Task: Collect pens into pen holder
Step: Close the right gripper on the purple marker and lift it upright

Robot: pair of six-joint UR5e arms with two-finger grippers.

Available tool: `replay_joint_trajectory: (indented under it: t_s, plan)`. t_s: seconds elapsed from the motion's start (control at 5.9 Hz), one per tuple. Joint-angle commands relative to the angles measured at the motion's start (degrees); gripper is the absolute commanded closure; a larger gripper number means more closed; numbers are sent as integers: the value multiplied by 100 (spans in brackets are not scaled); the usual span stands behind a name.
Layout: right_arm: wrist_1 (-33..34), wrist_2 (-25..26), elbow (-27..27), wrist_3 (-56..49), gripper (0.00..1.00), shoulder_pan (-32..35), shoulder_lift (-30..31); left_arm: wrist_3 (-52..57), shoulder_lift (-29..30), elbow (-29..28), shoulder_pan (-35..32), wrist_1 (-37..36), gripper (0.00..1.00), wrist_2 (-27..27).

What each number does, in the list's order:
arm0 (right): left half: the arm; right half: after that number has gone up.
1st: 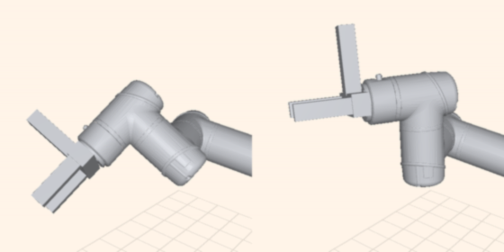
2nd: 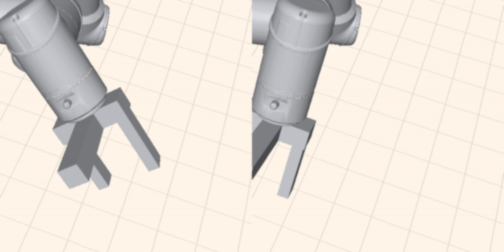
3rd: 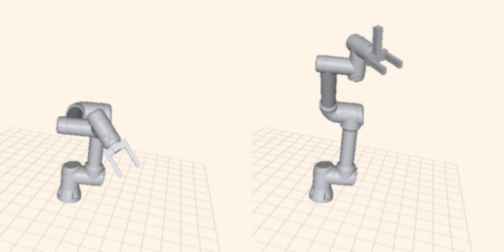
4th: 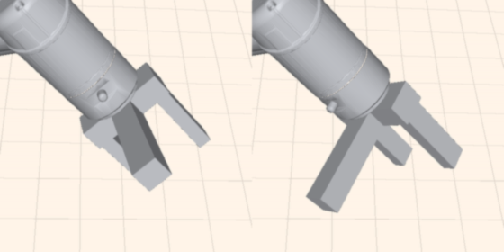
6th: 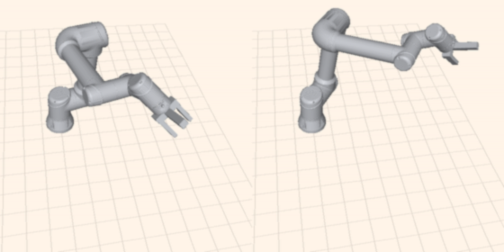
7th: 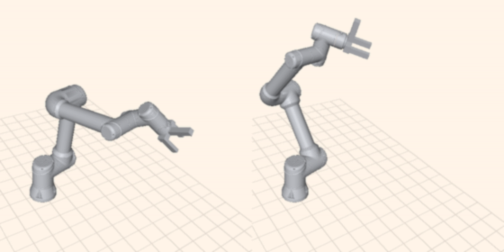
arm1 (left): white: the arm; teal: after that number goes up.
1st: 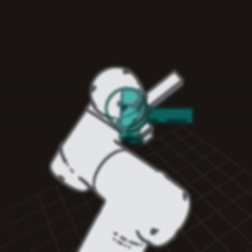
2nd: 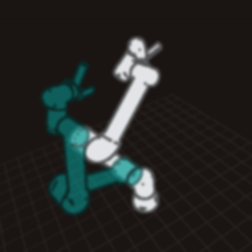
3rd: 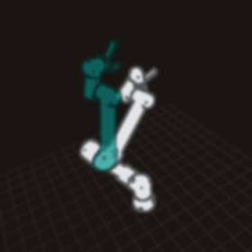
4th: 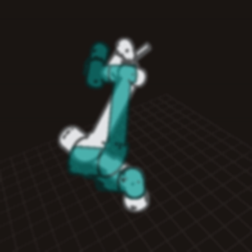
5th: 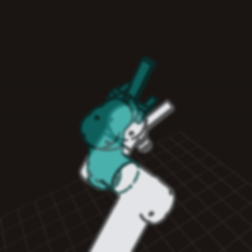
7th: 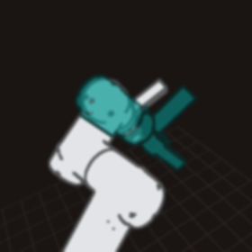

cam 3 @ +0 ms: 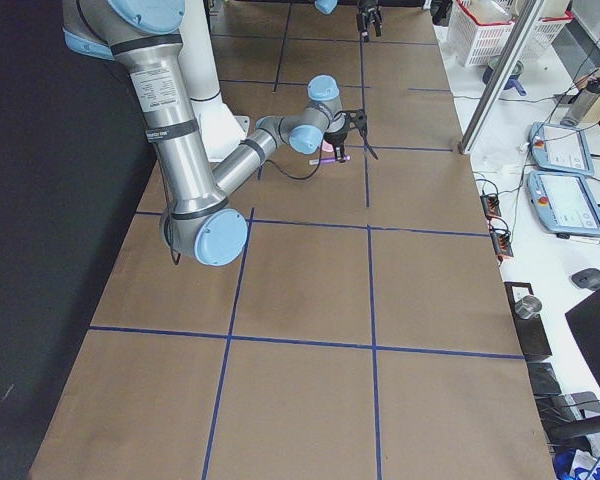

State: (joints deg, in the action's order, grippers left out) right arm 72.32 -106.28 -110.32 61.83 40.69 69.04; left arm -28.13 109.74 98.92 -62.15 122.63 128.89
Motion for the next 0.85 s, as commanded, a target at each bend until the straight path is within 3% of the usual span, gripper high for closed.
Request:
replay_joint_trajectory:
  t_s: [0.0,0.34,0.51,0.68]
  plan:
    - [-42,955,-306,14,100,-95,-555,595,-408,-22,-287,-335,0,40]
    - [-611,3153,-245,14,100,-1284,-734,1367,-655,-31,-682,-975,0,48]
    - [-944,4027,-149,22,100,-1857,-726,1685,-673,-31,-736,-1109,0,31]
    - [-1235,4523,192,-4,100,-2045,-743,1688,-734,-39,-737,-1136,0,31]
